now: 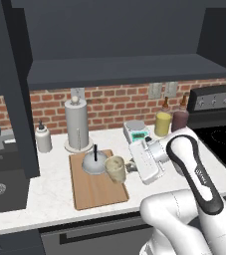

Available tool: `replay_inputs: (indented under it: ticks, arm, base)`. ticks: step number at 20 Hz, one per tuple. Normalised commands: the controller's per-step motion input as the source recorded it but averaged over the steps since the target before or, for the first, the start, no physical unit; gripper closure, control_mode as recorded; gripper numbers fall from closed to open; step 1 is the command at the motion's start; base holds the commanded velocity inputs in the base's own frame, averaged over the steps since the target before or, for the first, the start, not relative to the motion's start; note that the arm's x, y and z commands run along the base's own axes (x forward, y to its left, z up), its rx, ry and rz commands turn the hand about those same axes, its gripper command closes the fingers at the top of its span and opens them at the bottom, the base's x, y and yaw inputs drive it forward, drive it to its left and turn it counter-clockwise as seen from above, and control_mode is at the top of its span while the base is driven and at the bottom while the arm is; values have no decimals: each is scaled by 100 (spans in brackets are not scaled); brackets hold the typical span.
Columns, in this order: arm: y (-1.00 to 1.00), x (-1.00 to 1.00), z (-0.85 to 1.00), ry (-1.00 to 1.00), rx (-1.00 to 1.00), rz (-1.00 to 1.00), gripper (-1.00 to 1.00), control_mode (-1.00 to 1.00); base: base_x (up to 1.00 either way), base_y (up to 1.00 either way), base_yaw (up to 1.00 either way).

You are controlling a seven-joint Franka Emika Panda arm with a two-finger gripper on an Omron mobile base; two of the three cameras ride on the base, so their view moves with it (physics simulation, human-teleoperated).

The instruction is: Pick the kettle from the counter and place it on the tray. Then pick the mug from the cabinet and place it on the tray. Then close the cabinet doors.

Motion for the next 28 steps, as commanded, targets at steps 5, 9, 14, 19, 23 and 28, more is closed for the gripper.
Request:
replay_inputs:
  ticks: [5,9,14,19,23,28]
  arm:
    - [0,10,-75,0,0,1,100,-100]
    - [3,12,-72,0,0,1,100,-100]
    - [14,20,-73,0,0,0,100,-100]
    - [20,23,-74,0,1,0,100,-100]
    - [19,23,-73,-2,4,0,100,-100]
    - [10,21,-64,-7,8,0,100,-100]
  base:
    - [0,0,0]
    - [0,0,0]
    - [0,0,0]
    - [0,0,0]
    - [0,0,0]
    - [0,0,0]
